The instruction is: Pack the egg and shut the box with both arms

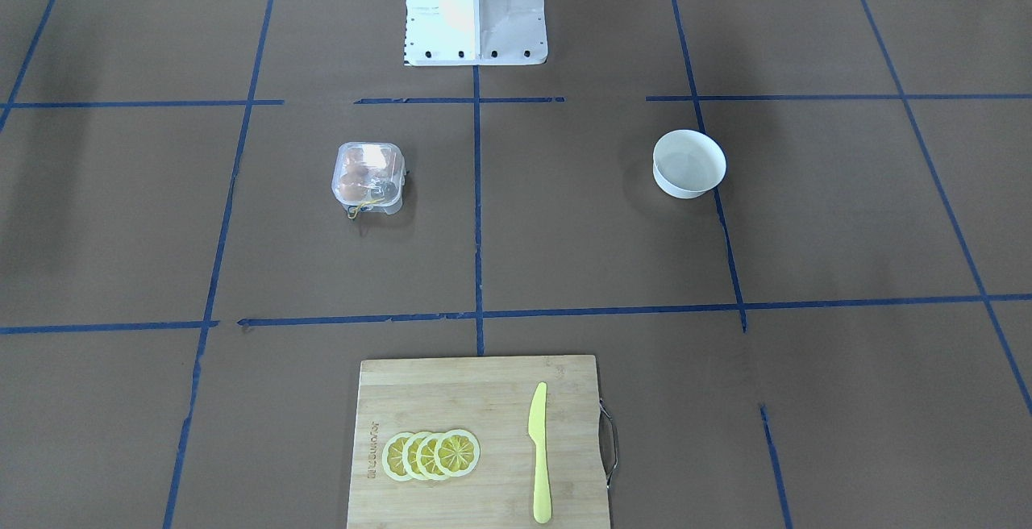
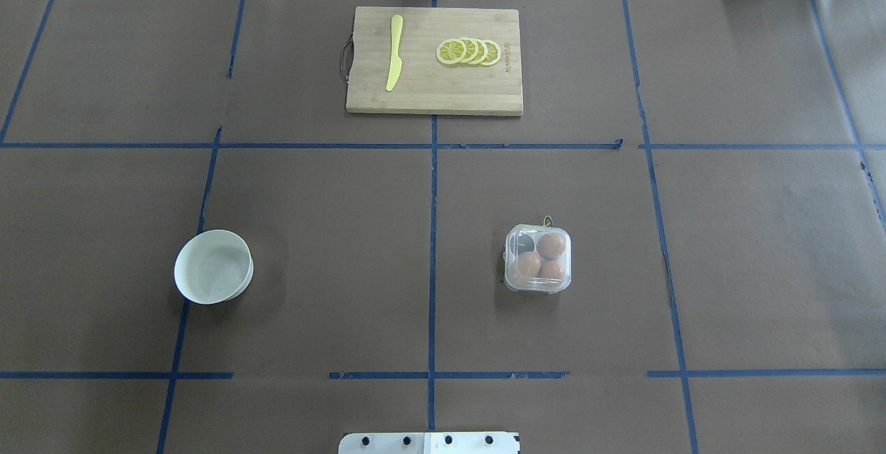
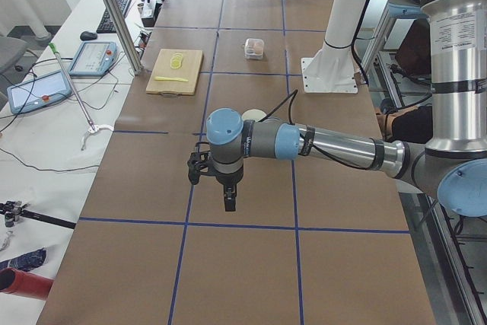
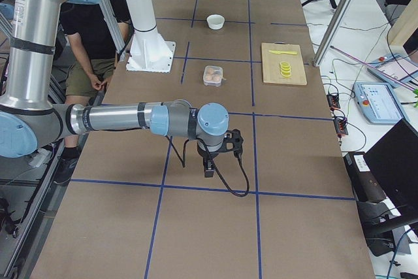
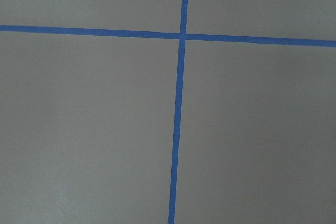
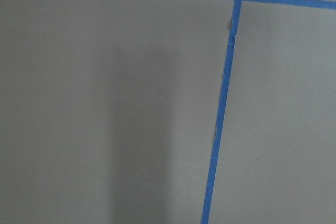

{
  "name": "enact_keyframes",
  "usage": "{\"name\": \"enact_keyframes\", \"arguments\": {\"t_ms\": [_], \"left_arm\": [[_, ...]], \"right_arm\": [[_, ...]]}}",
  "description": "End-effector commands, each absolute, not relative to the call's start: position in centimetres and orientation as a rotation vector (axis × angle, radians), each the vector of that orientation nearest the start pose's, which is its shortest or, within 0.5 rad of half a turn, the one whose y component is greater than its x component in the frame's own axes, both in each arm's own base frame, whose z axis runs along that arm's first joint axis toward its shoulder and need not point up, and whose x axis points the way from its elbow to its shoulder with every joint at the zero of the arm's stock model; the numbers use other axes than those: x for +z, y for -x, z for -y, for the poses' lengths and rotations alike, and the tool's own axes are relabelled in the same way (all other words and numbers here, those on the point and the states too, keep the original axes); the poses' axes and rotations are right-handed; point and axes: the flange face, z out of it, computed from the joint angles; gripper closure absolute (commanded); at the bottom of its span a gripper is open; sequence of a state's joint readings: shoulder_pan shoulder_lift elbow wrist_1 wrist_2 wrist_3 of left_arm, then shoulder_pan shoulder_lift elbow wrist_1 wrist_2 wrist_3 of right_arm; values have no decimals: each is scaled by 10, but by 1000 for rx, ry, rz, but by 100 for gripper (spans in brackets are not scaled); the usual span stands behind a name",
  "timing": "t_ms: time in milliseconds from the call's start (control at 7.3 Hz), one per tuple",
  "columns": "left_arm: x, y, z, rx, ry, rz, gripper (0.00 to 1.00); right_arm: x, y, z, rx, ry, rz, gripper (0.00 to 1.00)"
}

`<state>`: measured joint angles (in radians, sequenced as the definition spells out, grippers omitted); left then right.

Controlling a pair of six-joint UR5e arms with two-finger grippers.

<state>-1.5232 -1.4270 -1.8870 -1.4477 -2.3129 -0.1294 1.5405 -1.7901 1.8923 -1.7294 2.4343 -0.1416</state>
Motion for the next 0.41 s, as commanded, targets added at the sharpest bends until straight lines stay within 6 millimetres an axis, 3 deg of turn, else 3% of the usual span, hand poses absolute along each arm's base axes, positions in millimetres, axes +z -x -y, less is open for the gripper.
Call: {"name": "enact_keyframes", "arguments": {"t_ms": [0,274], "left_arm": [[587,46,431,-61,23,-740,0],[590,46,433,-62,26,-740,0]], "right_arm": [[607,-44,395,-139,6,866,0],[609,-39,396,-152,14,863,0]]}}
